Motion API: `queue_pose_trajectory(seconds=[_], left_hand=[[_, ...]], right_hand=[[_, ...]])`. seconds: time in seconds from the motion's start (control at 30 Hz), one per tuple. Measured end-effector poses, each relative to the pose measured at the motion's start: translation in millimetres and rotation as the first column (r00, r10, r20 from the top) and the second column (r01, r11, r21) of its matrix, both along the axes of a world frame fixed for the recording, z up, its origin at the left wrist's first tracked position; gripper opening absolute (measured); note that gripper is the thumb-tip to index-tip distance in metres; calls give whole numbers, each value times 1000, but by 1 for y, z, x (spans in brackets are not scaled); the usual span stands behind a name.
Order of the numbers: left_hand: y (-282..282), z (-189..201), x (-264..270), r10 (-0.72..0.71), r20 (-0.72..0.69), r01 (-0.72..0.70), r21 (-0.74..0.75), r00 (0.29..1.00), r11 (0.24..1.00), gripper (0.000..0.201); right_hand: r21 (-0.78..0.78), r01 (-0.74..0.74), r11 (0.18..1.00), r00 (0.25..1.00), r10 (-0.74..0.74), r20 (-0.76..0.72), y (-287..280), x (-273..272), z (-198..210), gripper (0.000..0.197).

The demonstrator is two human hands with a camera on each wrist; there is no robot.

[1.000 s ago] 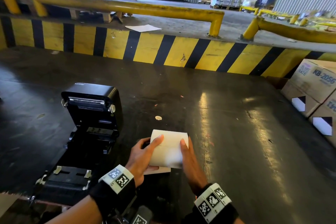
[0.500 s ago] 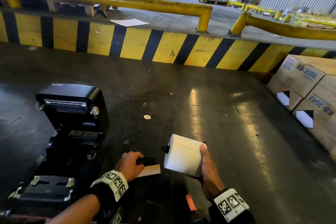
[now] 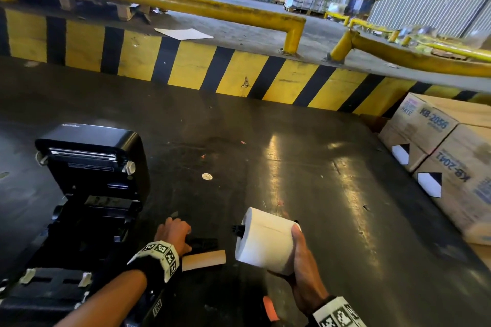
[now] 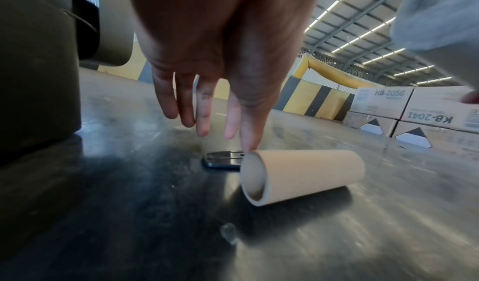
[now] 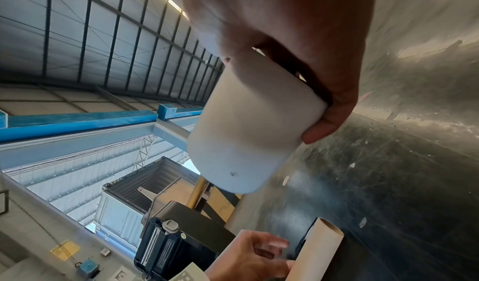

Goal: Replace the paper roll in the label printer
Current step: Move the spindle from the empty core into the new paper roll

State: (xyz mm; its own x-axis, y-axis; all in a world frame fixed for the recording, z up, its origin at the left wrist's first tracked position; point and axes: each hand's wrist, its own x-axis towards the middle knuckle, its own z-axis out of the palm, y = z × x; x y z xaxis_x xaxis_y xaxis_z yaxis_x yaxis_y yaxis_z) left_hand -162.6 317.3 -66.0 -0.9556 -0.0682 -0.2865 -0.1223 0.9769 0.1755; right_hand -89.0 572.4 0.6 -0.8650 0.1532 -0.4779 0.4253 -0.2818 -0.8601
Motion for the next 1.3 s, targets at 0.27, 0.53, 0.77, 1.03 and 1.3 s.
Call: queue_pose_trajectory(seconds=[0.27, 0.53, 0.77, 1.03, 1.3], left_hand=[[-6, -1, -11, -111, 72, 109, 33, 991, 994, 25], [-10, -2, -7, -48, 34, 38, 254, 998, 966, 24], [0, 58, 27, 50, -161, 78, 697, 986, 713, 33], [-11, 93, 79, 168, -289, 127, 775, 943, 619, 48], [-69, 95, 107, 29, -604, 322, 464, 796, 825, 62]], right_hand=[[79, 61, 995, 998, -63, 11, -3, 3, 6, 40], [64, -17, 998, 1000, 18, -11, -10, -1, 11, 35], [95, -25, 995, 1000, 26, -9, -26, -9, 15, 36], [51, -150, 987, 989, 150, 9, -69, -14, 24, 36], [-28, -266, 964, 964, 266, 17, -125, -14, 27, 44]])
